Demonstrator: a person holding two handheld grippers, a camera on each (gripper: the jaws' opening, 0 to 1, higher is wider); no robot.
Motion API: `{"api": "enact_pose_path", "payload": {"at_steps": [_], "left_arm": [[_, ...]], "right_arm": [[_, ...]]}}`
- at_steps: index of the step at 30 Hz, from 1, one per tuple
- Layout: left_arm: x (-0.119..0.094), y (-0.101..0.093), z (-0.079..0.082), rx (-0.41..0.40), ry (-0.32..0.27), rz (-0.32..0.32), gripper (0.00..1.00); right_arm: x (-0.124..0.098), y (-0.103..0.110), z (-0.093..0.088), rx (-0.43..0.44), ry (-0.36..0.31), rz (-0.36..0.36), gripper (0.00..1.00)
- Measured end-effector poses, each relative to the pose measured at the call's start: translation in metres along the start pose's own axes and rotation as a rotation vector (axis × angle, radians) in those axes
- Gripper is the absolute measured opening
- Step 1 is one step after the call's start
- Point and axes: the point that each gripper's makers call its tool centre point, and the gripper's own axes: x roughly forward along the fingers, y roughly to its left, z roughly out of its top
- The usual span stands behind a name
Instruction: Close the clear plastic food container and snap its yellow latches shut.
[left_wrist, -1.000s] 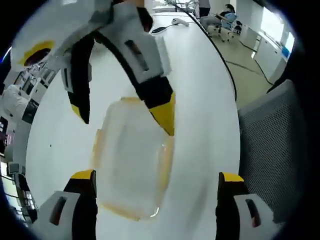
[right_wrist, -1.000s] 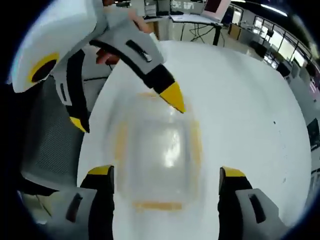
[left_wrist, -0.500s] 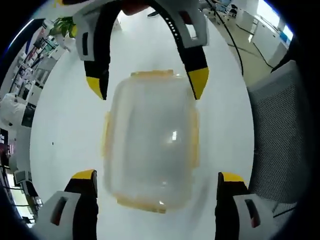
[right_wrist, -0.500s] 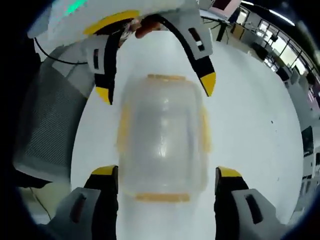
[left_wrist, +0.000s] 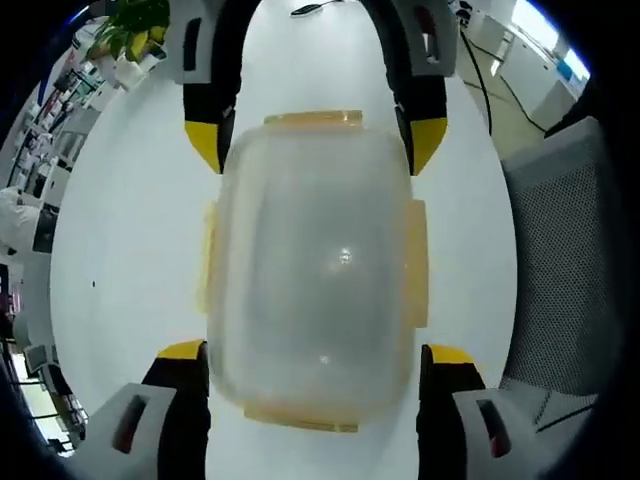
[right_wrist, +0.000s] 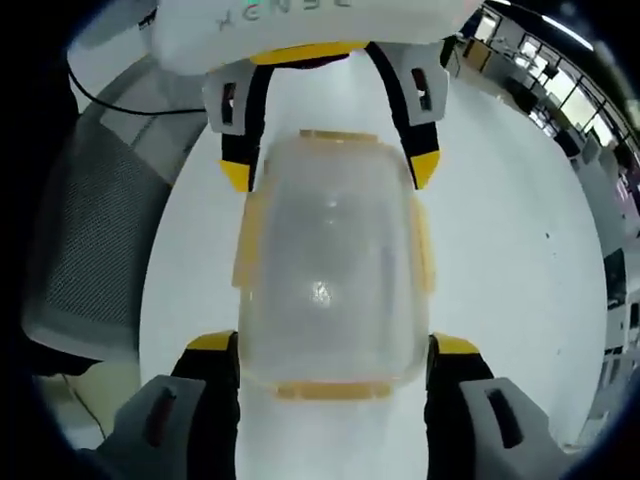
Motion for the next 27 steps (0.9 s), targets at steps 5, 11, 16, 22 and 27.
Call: {"api": "enact_pose_path", "payload": {"at_steps": [5,11,16,22,27], "left_arm": [[-0.0005,-0.0001,0.0000,-0.003,-0.014,-0.022,0.77],[0.0007,-0.0008,0.0003,-0.003,0.006,-0.019,0.77],[0.0005,-0.0004,0.0002,-0.008,-0.009,-0.022,0.76],[0.0006,-0.0023,-0.0031,-0.011,0.006,-0.018,0.76],[-0.0011,-0.0039,-0.0065,-0.017,0.003,-0.018,0.76]], "right_arm": [[0.0007,-0.0001,-0.0003,-0.002,0.014,0.002,0.73],[-0.0003,-0.0003,-0.0008,0.004,-0.024,0.002,0.72],[-0.0002,-0.0001,0.0004,0.004,-0.037,0.002,0.72],[0.0018,0.0013,0.0035,0.002,-0.029,0.004,0.72],[0.0032,0.0021,0.0058,-0.001,-0.018,0.006,0.72]]}}
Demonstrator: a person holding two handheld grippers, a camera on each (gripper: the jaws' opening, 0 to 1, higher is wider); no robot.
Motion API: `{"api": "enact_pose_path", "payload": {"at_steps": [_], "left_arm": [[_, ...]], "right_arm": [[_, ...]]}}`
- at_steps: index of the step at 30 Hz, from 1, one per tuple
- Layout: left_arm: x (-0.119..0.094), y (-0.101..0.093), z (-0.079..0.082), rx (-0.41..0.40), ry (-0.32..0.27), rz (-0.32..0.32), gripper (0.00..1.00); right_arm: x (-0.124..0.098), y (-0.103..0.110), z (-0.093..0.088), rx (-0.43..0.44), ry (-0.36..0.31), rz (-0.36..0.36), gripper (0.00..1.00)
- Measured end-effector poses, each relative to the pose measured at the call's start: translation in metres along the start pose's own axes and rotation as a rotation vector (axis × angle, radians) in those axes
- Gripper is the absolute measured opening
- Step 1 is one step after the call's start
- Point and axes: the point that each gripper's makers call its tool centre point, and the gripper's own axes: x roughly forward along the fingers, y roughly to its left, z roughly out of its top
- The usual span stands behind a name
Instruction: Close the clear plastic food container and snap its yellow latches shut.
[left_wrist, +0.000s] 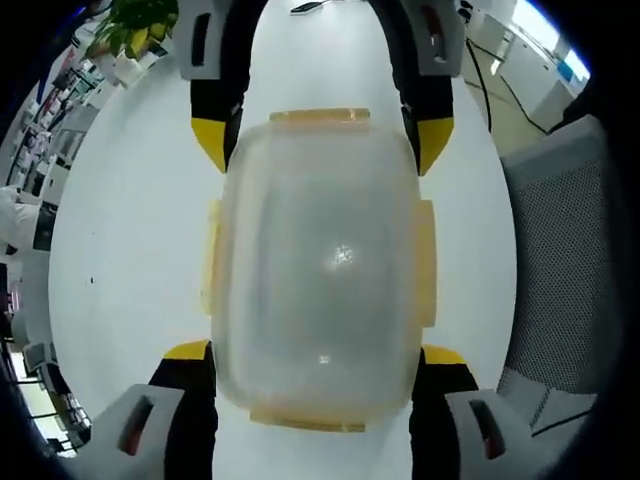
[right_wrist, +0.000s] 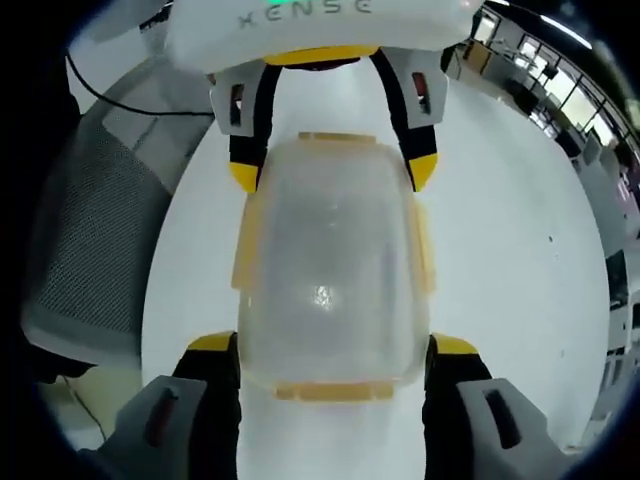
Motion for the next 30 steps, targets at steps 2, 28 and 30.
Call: {"api": "enact_pose_path", "payload": {"at_steps": [2,28,30], "left_arm": [[0.000,-0.001,-0.001,-0.005,0.002,0.001,0.76],[-0.003,-0.002,-0.013,-0.021,-0.033,-0.002,0.77],[-0.003,-0.002,-0.014,-0.023,-0.038,-0.002,0.77]], "right_arm": [[0.001,0.000,0.001,-0.003,-0.002,0.003,0.72],[0.007,0.003,0.012,0.000,0.048,0.002,0.73],[0.008,0.002,0.013,0.000,0.057,0.000,0.73]]}}
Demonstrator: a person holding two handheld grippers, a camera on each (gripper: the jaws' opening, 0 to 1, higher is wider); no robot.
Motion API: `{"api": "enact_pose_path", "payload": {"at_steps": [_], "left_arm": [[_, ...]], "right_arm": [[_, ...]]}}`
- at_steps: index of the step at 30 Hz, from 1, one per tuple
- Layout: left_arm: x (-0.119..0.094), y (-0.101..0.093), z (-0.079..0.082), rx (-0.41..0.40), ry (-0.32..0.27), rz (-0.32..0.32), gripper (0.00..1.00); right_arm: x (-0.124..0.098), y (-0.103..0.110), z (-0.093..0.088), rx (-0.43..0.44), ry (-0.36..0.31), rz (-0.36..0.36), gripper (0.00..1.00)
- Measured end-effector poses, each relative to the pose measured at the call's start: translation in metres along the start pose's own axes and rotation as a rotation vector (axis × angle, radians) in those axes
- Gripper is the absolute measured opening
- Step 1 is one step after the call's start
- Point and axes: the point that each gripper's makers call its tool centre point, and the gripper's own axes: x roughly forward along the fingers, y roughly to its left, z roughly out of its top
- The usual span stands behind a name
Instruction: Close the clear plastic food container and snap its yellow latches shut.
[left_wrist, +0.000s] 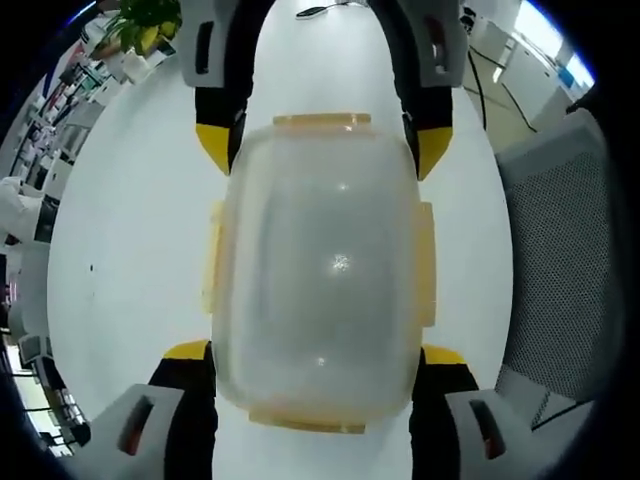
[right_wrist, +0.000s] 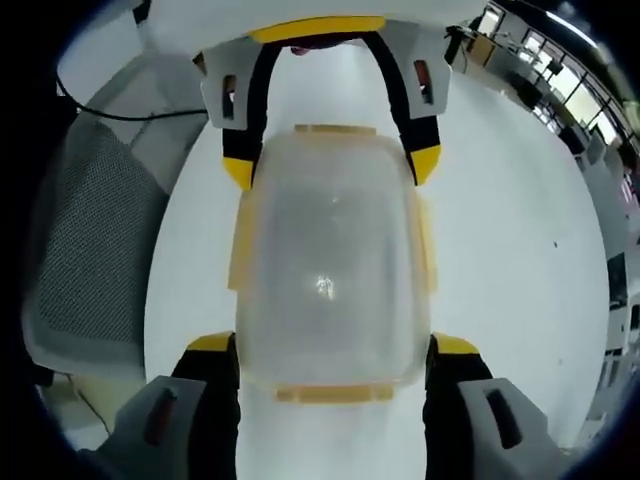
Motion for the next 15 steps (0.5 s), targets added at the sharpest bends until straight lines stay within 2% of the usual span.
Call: {"api": "enact_pose_path", "payload": {"at_steps": [3,15], "left_arm": [[-0.001,0.000,-0.003,-0.002,0.015,-0.001,0.77],[-0.006,0.000,-0.025,-0.014,0.009,0.002,0.77]], "right_arm": [[0.001,0.000,0.002,-0.003,0.005,0.001,0.73],[0.007,0.000,0.023,-0.005,0.012,-0.003,0.73]]}}
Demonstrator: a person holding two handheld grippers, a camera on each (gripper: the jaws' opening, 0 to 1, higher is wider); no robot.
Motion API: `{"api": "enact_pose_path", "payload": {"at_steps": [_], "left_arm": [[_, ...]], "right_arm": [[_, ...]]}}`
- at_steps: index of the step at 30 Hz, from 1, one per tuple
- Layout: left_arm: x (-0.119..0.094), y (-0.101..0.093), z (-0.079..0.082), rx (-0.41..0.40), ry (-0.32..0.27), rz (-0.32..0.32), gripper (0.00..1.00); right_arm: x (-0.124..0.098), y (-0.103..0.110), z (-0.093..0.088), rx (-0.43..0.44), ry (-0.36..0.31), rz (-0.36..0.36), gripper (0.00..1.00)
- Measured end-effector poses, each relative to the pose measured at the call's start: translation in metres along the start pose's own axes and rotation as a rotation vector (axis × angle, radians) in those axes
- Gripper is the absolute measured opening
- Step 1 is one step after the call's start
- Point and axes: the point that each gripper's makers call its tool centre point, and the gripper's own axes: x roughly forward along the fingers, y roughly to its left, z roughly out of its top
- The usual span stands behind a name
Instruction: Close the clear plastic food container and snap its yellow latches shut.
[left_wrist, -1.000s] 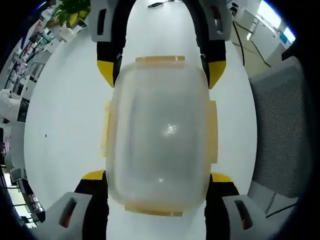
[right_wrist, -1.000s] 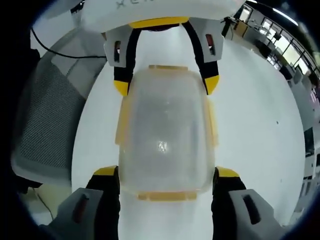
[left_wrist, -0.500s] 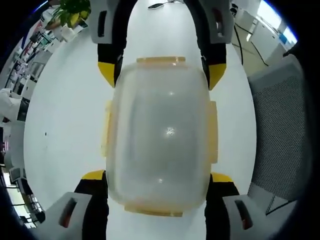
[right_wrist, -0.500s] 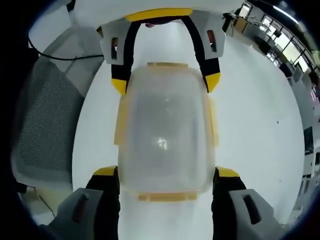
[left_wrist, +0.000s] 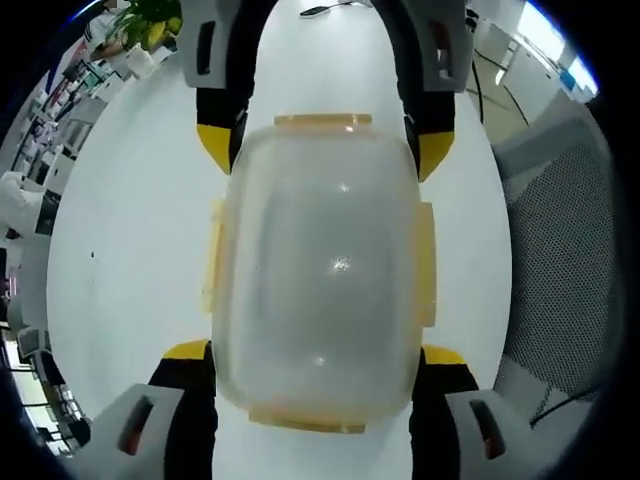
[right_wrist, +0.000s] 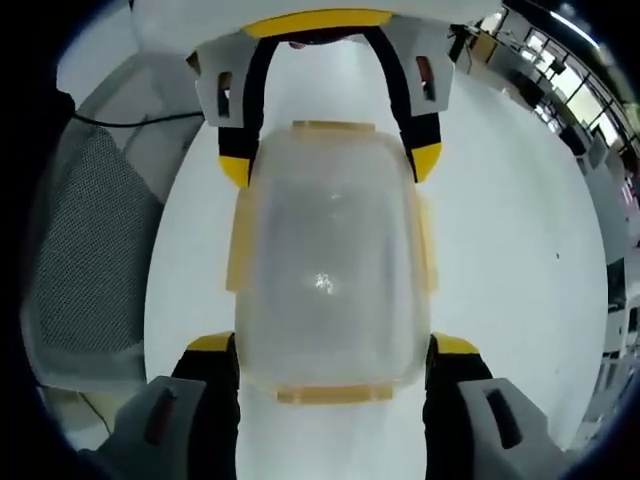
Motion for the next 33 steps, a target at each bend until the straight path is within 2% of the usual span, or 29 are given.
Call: {"api": "enact_pose_path", "payload": {"at_steps": [12,33], "left_arm": [[-0.004,0.003,-0.021,-0.008,0.005,-0.001,0.77],[-0.004,0.022,-0.036,0.050,0.000,-0.019,0.77]], "right_arm": [[0.007,-0.002,0.020,-0.007,0.000,0.002,0.73],[0.013,-0.015,0.035,0.055,0.012,-0.020,0.73]]}}
